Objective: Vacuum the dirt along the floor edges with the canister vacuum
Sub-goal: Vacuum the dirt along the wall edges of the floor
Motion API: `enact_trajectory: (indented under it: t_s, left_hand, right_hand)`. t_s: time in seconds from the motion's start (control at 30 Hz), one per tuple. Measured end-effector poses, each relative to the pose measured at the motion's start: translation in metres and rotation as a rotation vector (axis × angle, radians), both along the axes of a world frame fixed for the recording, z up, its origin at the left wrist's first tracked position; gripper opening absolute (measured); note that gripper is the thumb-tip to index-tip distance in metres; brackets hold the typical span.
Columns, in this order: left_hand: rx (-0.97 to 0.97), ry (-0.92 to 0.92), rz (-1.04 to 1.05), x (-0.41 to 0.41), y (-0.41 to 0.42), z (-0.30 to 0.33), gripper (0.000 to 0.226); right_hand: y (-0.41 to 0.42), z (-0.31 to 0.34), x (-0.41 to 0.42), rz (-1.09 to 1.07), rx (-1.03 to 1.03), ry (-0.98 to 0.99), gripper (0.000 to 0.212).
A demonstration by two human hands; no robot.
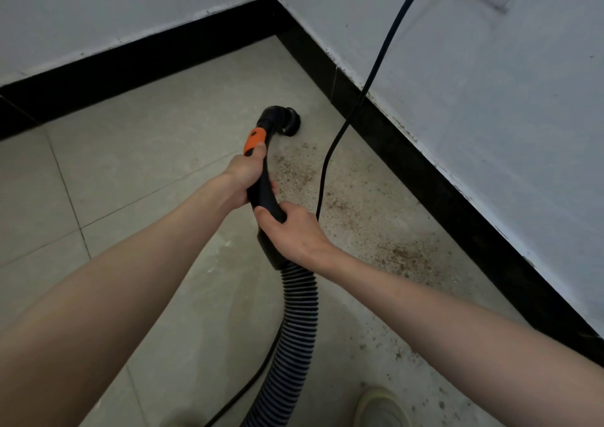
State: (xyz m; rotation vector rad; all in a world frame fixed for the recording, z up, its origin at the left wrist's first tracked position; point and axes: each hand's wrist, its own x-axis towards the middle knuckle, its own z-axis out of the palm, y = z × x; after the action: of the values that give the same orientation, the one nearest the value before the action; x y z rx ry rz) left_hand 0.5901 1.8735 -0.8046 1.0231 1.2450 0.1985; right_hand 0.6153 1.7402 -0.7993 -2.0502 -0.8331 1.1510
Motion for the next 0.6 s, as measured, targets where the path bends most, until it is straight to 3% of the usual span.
enact_trajectory:
  t_s: [0.33, 0.6]
  left_hand:
    - [-0.028, 0.029, -0.087, -0.013, -0.018, 0.004, 0.036]
    - [-0.027, 0.083, -0.256, -0.001, -0.035, 0.005, 0.04]
  right_hand:
    - [-0.022, 0.004, -0.016, -0.018, -0.004, -0.01, 0.035]
    - [-0.042, 0.006, -0.027, -0.163, -0.014, 0.03, 0.034]
